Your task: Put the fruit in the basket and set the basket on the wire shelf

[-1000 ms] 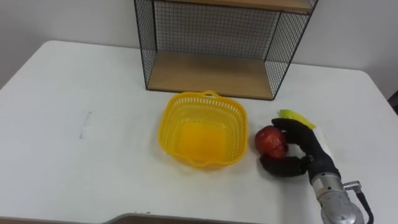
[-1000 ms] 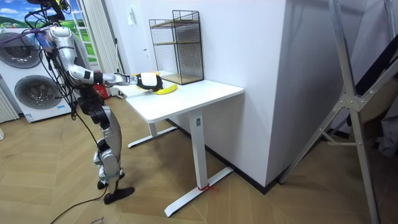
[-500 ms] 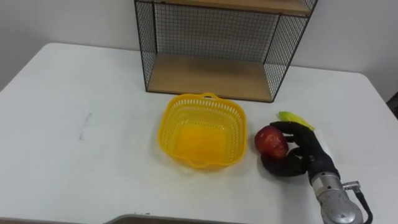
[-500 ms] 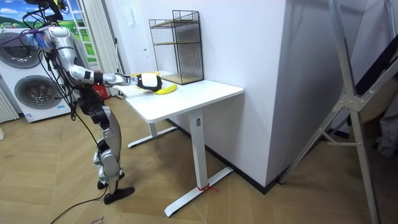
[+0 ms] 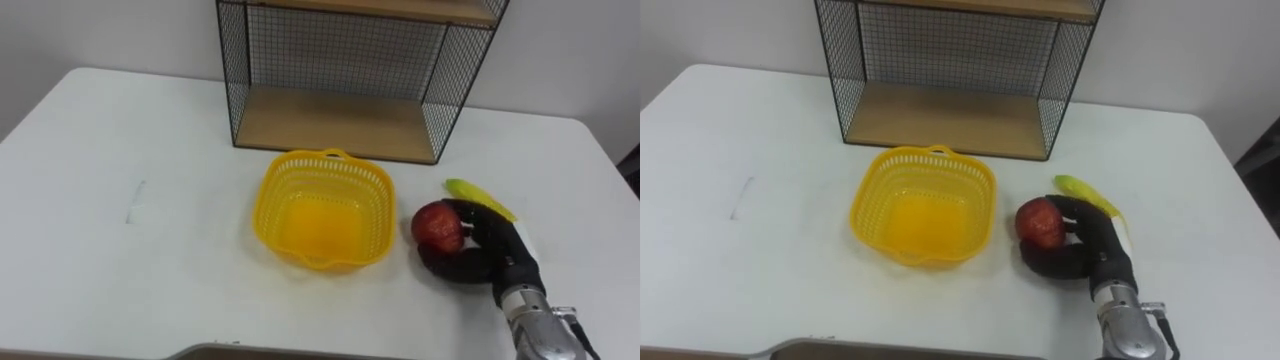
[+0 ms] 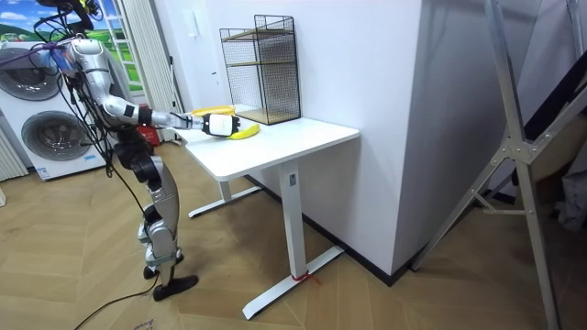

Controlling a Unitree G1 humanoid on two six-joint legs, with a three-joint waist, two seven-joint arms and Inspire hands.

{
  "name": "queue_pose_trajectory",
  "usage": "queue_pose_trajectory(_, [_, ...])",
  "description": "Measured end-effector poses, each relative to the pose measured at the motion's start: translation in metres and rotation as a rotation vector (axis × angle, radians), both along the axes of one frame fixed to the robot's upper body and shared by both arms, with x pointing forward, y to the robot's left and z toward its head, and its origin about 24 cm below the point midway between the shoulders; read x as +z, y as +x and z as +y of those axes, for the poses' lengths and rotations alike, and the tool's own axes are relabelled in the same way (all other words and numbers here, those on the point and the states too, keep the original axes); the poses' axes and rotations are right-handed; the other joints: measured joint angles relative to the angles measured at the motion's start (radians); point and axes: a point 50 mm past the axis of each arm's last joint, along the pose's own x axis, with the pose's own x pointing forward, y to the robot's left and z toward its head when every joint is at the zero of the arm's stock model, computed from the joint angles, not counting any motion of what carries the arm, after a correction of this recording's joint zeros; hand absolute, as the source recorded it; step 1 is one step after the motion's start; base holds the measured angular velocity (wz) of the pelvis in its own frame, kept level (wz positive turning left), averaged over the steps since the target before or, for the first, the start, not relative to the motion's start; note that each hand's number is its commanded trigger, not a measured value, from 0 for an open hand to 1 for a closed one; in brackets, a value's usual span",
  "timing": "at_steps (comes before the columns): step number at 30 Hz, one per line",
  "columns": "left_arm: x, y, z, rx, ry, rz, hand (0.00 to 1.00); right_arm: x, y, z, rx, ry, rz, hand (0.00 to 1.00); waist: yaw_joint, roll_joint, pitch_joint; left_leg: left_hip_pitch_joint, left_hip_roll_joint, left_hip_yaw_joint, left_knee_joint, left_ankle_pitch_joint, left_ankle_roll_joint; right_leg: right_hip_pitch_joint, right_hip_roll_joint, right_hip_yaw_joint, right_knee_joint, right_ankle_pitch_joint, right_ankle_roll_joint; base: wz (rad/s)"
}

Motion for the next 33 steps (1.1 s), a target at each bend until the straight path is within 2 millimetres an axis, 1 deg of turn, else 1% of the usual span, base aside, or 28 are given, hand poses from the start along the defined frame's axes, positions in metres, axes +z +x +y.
queue_pose_trajectory(3, [-0.001,-0.004,-0.002,0.006,-0.005,0.007,0.0,-0.001,0.0,0.001,-0.021,0.064,-0.008,1.0,-0.001,0.002,0.0007,0.0,-0.001,0.0,-0.006,0.0,0.0,0.001,0.0,-0.001,0.0,0.0,0.0,0.0])
queue_pose_trajectory(8, [-0.002,-0.003,-0.007,0.01,-0.016,0.007,0.0,-0.001,-0.001,-0.001,-0.065,0.171,-0.026,1.0,-0.009,0.007,0.0013,0.001,-0.001,-0.003,-0.006,0.0,0.0,0.003,-0.002,-0.012,-0.001,0.0,0.001,0.01])
queue_pose_trajectory(10, [-0.003,-0.004,-0.01,0.011,-0.024,0.008,0.0,0.0,0.0,-0.001,-0.073,0.199,-0.036,1.0,-0.016,0.014,0.0016,0.006,-0.001,-0.003,-0.005,0.0,0.0,0.006,-0.003,-0.013,-0.002,0.0,0.001,0.0])
queue_pose_trajectory(13, [-0.003,-0.004,-0.013,0.014,-0.031,0.009,0.0,0.001,0.002,-0.001,-0.076,0.218,-0.046,1.0,-0.024,0.026,0.0017,0.013,-0.001,-0.002,-0.006,0.0,0.0,0.01,-0.002,-0.012,-0.002,0.0,0.001,0.0])
queue_pose_trajectory(15, [-0.003,-0.004,-0.013,0.014,-0.031,0.01,0.0,0.001,0.002,-0.001,-0.072,0.22,-0.048,1.0,-0.024,0.03,0.0011,0.016,-0.001,-0.002,-0.006,0.0,0.0,0.01,-0.002,-0.012,-0.002,0.0,0.001,0.0])
queue_pose_trajectory(20, [-0.004,-0.004,-0.013,0.016,-0.027,0.02,0.0,0.003,0.003,0.0,-0.069,0.221,-0.051,1.0,-0.022,0.032,0.0002,0.015,0.0,0.001,-0.006,0.0,0.0,0.005,0.001,-0.009,-0.001,0.0,0.001,-0.02])
queue_pose_trajectory(26, [-0.004,-0.006,-0.015,0.017,-0.031,0.027,0.0,0.009,0.007,0.004,-0.052,0.228,-0.058,1.0,-0.021,0.033,-0.0033,-0.001,0.0,0.004,0.001,0.0,0.0,-0.008,-0.002,-0.006,0.003,0.001,0.001,-0.02])
queue_pose_trajectory(27, [-0.004,-0.005,-0.015,0.017,-0.032,0.026,0.0,0.011,0.009,0.006,-0.044,0.229,-0.063,1.0,-0.019,0.032,-0.0045,-0.001,0.0,0.004,0.0,0.0,0.0,-0.008,-0.002,0.0,0.003,0.001,0.001,0.0])
queue_pose_trajectory(29, [-0.004,-0.005,-0.016,0.017,-0.034,0.025,0.0,0.02,0.013,0.009,-0.018,0.234,-0.093,1.0,-0.02,0.036,-0.0023,-0.002,-0.001,0.005,0.0,0.0,0.0,-0.009,-0.001,0.002,0.003,0.001,0.001,0.0])
queue_pose_trajectory(31, [-0.004,-0.005,-0.015,0.017,-0.031,0.023,0.0,0.031,0.017,0.012,0.007,0.237,-0.143,1.0,-0.02,0.04,-0.0029,0.0,-0.001,0.005,0.0,0.0,0.0,-0.007,-0.002,0.003,0.003,0.001,0.001,0.0])
queue_pose_trajectory(33, [-0.004,-0.005,-0.015,0.016,-0.032,0.022,0.0,0.038,0.019,0.014,0.025,0.239,-0.171,1.0,-0.017,0.038,-0.0029,0.0,0.0,0.005,0.001,0.0,0.0,-0.008,-0.002,0.004,0.003,0.001,0.001,0.0])
